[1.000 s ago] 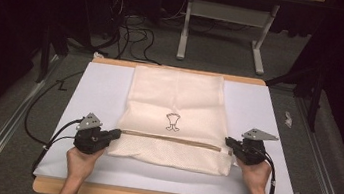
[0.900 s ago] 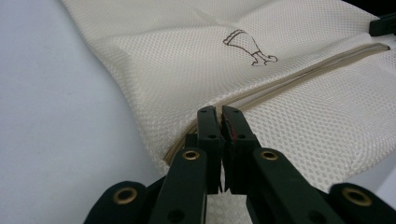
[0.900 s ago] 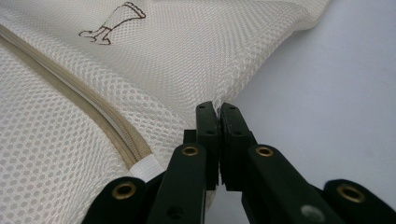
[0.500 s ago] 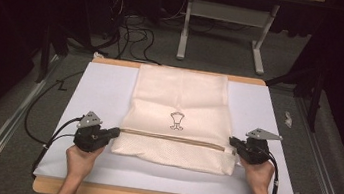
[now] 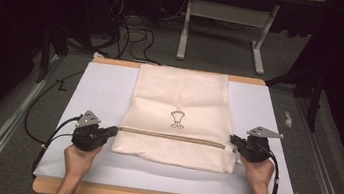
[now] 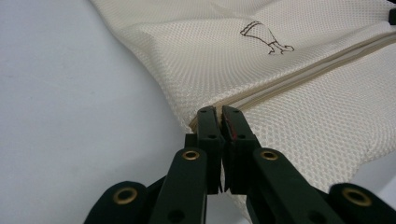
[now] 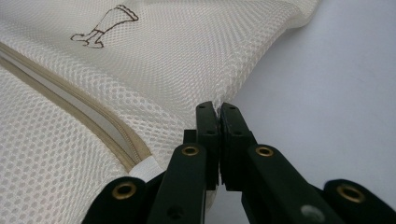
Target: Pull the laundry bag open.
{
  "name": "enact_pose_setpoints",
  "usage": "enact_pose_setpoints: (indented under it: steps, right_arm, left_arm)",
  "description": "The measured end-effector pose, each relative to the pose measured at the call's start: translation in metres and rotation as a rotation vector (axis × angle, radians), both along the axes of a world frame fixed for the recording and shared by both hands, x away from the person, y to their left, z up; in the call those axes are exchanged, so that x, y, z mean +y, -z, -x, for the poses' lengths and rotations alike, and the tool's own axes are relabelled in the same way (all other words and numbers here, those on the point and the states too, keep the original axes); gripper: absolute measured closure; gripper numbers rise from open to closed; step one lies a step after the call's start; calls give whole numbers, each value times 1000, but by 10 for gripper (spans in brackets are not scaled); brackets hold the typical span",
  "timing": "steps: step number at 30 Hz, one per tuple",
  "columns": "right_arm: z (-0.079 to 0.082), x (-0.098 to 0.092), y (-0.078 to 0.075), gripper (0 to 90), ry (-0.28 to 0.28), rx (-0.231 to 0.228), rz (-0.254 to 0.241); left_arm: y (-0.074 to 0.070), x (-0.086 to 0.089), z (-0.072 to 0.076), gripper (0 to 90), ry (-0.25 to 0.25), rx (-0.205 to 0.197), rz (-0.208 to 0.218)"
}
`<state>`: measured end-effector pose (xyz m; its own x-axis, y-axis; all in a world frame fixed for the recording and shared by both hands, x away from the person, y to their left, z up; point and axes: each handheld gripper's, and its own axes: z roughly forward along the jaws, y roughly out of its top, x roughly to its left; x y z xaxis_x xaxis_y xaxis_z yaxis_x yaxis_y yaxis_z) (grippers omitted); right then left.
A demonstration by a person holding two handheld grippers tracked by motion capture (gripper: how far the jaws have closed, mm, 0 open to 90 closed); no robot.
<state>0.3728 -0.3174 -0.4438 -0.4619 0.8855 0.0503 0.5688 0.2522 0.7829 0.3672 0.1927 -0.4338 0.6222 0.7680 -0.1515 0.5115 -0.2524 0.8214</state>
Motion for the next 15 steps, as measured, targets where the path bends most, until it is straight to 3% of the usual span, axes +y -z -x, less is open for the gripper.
enact_pose_setpoints:
  steps: [4, 15]
  right_arm:
    - [0, -2, 1, 891, 3, 8, -4]
    - [1, -1, 5, 888, 2, 34, 10]
  left_arm:
    - [6, 0, -4, 871, 17, 34, -7]
    - [10, -2, 0, 869, 34, 72, -20]
